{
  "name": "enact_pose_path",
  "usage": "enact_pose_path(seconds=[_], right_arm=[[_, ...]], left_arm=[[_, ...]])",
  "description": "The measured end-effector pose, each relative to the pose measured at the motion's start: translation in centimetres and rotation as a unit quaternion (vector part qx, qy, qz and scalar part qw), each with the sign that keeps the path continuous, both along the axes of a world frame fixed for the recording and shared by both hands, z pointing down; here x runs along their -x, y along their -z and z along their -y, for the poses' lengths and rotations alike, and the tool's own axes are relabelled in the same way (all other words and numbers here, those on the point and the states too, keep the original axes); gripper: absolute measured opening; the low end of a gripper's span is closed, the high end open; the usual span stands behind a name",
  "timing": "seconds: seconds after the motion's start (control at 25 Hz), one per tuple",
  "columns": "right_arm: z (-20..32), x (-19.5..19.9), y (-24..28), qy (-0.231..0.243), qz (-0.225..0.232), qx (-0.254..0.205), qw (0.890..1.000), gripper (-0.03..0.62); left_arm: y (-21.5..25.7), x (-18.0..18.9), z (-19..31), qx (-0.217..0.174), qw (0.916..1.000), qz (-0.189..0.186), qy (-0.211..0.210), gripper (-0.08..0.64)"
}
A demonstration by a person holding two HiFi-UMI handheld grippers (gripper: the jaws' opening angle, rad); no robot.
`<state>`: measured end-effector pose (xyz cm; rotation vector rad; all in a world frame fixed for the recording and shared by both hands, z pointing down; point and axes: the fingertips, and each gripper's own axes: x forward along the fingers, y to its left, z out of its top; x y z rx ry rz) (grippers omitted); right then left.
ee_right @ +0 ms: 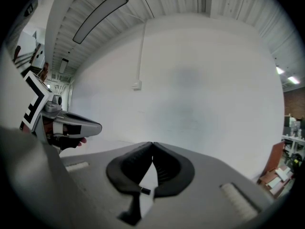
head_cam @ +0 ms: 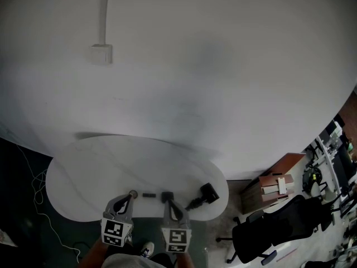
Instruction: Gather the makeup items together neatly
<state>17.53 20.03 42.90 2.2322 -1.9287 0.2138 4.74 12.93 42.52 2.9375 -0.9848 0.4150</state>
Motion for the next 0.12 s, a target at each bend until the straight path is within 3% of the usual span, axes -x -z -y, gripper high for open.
enact_pose_path(seconds=[0.12], right_arm=[[0.09, 0.09, -0.15, 0.001, -0.001, 0.001, 1.000, 0.005]], left_arm=[[0.10, 0.08, 0.12, -0.005, 1.0000, 0.003, -0.001, 0.011]])
